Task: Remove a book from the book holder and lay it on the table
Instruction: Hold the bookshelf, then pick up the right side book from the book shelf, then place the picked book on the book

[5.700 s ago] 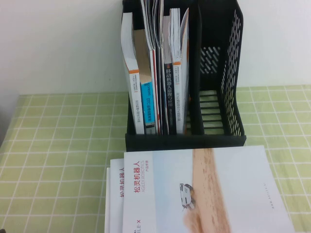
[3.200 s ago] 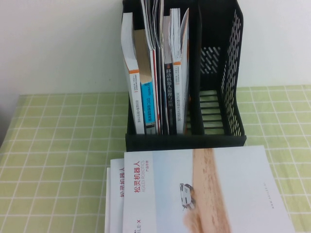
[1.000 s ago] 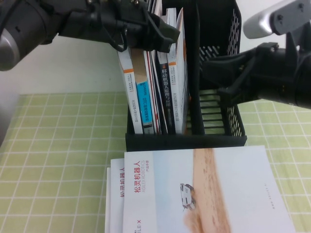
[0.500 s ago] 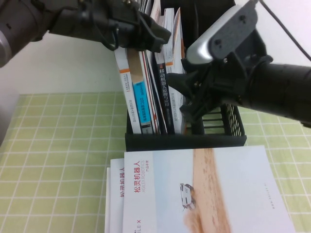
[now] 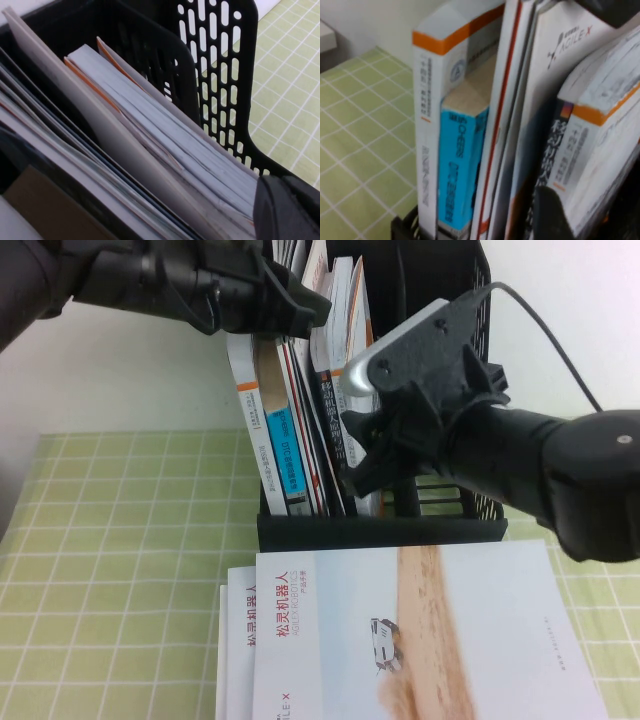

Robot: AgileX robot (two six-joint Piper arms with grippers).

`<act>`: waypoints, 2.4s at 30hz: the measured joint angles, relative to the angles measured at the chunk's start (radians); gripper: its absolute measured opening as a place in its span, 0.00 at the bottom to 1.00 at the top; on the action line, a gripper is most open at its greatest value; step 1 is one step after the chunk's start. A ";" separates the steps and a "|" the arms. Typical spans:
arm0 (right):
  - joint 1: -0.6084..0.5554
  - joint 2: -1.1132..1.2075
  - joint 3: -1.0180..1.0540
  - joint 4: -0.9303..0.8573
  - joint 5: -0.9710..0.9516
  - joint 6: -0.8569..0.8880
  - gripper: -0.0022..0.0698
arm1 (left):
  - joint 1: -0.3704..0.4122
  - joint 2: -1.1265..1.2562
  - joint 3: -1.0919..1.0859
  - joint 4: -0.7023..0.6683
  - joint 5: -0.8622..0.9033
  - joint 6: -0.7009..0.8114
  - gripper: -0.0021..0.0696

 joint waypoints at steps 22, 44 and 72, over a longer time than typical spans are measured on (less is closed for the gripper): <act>0.002 0.144 -0.171 0.197 -0.133 -0.167 0.54 | 0.000 0.000 0.000 0.000 0.000 0.000 0.03; -0.160 0.224 -0.175 0.205 0.054 -0.027 0.20 | 0.000 0.000 0.000 -0.002 -0.003 0.000 0.03; -0.386 -0.353 -0.171 -0.303 0.880 0.297 0.20 | 0.002 -0.239 0.010 0.113 0.107 -0.140 0.03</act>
